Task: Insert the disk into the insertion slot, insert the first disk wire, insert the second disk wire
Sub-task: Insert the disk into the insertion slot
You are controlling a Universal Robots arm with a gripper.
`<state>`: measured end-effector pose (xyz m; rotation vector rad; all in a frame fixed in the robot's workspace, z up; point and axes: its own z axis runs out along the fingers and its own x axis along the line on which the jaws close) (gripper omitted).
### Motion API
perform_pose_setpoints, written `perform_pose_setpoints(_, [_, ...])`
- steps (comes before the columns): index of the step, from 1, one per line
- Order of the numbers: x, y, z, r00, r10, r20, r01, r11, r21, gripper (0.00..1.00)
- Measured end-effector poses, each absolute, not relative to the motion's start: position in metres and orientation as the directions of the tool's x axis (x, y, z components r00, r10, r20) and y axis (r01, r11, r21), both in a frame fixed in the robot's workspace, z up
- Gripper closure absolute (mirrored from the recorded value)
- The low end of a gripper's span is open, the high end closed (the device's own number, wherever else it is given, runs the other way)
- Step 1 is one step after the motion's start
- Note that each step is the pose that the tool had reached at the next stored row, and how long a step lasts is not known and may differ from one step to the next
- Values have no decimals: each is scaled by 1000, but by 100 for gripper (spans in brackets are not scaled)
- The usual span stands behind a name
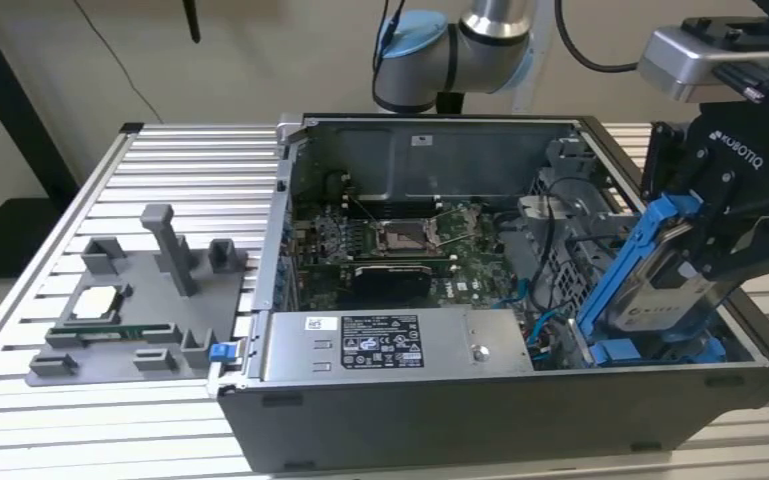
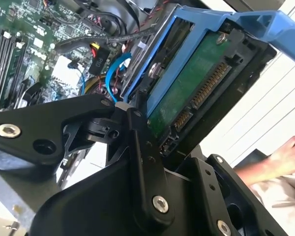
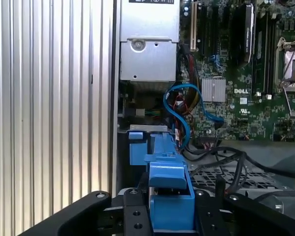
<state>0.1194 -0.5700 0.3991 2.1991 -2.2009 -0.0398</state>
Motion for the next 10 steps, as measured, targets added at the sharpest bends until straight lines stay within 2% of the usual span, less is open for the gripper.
perform_pose_setpoints(10, [119, -570, 381, 1, -1000, 3, -999, -1, 39, 100])
